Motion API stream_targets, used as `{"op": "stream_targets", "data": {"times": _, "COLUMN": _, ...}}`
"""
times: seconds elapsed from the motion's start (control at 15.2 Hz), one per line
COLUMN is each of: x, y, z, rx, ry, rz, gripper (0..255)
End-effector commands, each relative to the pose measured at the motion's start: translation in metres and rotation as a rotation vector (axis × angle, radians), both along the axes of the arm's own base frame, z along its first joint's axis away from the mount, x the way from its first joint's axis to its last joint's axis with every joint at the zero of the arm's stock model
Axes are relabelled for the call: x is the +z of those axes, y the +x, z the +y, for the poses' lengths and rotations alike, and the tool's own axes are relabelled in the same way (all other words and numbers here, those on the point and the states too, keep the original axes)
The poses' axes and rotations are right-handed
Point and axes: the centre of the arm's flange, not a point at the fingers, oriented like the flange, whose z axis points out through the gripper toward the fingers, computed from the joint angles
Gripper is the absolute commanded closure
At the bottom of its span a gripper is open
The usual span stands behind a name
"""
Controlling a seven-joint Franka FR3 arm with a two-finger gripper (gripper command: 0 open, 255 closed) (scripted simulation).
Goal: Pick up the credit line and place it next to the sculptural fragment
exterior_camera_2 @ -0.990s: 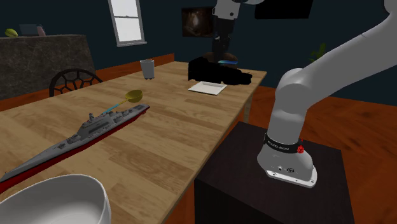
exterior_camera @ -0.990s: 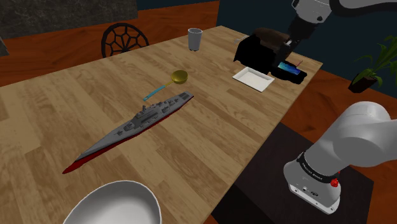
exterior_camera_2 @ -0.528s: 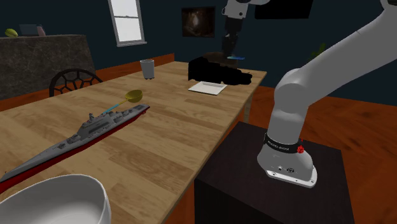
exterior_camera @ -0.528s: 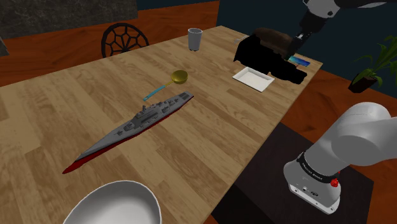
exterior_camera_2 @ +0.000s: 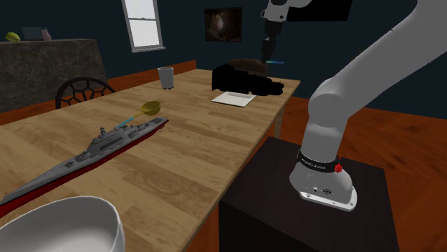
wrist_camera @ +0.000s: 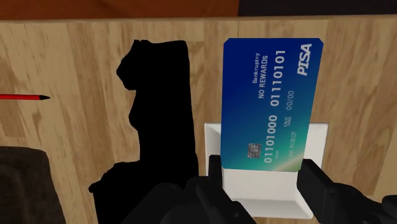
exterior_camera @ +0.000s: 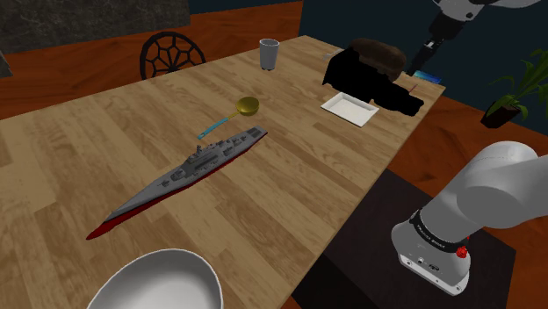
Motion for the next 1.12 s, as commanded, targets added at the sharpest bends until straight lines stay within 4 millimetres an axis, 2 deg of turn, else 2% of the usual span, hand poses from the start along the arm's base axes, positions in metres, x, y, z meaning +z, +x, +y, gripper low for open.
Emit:
{"op": "stream_targets", "data": {"times": 0.0, "x": -0.013, "y": -0.001, "z": -0.008, "rx": 0.001, "ry": -0.001, "rz": 0.000, "gripper": 255}}
{"op": "stream_targets", "data": {"times": 1.06, "x": -0.097, "y": -0.001, "z": -0.008, "rx": 0.001, "ry": -0.001, "rz": 0.000, "gripper": 255}}
